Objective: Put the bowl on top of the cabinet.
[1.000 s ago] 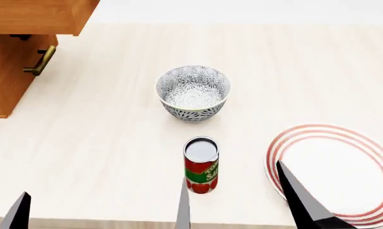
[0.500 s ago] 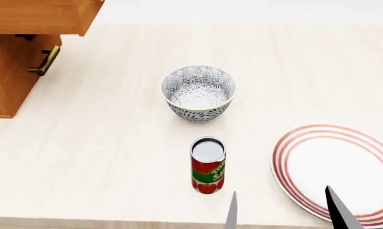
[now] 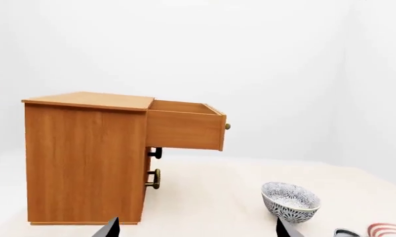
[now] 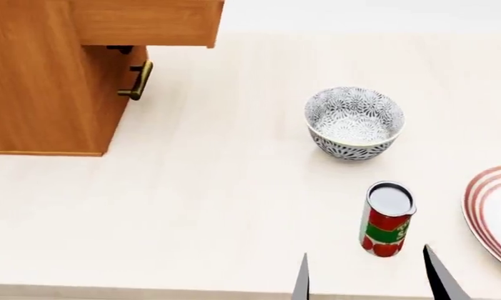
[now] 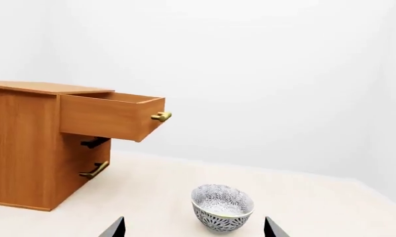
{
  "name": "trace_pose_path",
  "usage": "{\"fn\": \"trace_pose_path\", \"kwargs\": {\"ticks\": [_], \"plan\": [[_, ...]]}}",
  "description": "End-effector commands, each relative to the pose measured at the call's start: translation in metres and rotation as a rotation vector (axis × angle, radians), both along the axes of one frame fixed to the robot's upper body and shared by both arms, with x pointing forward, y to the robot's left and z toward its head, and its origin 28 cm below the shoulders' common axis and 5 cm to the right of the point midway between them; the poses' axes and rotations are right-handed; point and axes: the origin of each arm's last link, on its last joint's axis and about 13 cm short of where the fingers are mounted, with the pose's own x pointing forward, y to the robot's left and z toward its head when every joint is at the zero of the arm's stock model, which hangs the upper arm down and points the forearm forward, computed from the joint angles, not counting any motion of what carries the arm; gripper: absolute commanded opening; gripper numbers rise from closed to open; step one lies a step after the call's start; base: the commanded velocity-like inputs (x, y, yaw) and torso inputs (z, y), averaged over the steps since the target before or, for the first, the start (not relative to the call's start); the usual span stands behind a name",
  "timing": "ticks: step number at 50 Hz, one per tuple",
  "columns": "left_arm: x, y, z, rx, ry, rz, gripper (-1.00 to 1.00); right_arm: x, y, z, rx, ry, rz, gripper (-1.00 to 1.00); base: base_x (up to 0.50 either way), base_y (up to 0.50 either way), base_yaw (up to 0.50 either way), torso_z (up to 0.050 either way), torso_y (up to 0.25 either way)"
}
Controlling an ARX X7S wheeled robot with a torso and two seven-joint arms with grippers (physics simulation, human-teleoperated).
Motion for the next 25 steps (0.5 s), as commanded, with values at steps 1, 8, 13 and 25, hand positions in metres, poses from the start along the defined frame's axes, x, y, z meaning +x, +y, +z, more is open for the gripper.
{"fn": "trace_pose_path", "kwargs": {"ticks": [1, 8, 13, 25], "plan": [[-0.0033, 0.0010, 0.0007, 0.001, -0.007, 0.003, 1.00, -0.0005, -0.0003, -0.0011, -0.004, 0.001, -0.004, 1.00, 0.00, 0.50, 0.00, 0.000, 0.000], [-0.0047, 0.0013, 0.0024, -0.001, -0.019, 0.002, 1.00, -0.0002, -0.0019, -0.0001, -0.010, -0.006, -0.007, 1.00, 0.00, 0.50, 0.00, 0.000, 0.000], [-0.0055, 0.0022, 0.0020, -0.004, -0.026, 0.012, 1.00, -0.0006, -0.0033, -0.0003, -0.010, -0.006, -0.015, 1.00, 0.00, 0.50, 0.00, 0.000, 0.000], [-0.0044, 0.0010, -0.0015, -0.006, -0.012, 0.010, 1.00, -0.0023, 0.0005, -0.0035, 0.000, 0.006, 0.004, 1.00, 0.00, 0.47, 0.00, 0.000, 0.000]]}}
